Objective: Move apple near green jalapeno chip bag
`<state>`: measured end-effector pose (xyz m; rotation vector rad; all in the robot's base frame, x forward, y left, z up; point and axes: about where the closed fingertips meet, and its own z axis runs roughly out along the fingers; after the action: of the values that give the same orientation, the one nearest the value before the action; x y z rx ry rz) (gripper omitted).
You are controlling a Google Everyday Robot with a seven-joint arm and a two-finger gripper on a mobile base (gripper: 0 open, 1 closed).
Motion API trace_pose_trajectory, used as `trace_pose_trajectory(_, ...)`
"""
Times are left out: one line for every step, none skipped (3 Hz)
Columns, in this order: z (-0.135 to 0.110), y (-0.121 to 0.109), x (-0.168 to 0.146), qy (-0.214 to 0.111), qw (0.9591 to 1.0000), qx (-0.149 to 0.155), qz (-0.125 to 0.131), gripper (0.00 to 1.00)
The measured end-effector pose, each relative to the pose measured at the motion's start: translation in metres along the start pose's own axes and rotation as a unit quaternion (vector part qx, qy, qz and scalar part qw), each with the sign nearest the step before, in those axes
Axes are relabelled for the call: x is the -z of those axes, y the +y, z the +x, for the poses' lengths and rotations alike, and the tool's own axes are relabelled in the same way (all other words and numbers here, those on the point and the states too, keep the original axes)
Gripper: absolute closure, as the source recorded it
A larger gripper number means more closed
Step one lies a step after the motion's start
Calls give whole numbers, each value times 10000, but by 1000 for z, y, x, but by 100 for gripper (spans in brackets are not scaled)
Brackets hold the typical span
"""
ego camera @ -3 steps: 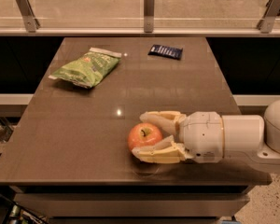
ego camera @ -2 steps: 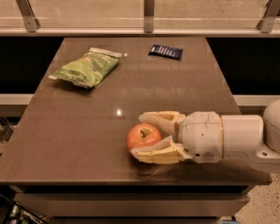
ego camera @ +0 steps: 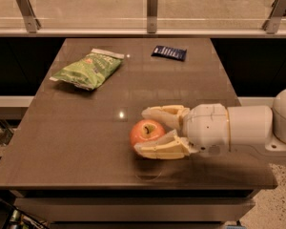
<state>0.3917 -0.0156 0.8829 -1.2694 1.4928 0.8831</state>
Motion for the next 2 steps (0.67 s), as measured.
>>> trace_pose_trajectory(-22, -16, 6, 233, 9997, 58, 18, 100)
trace_pose_trajectory(-42, -34, 11, 454, 9989, 100, 56, 100)
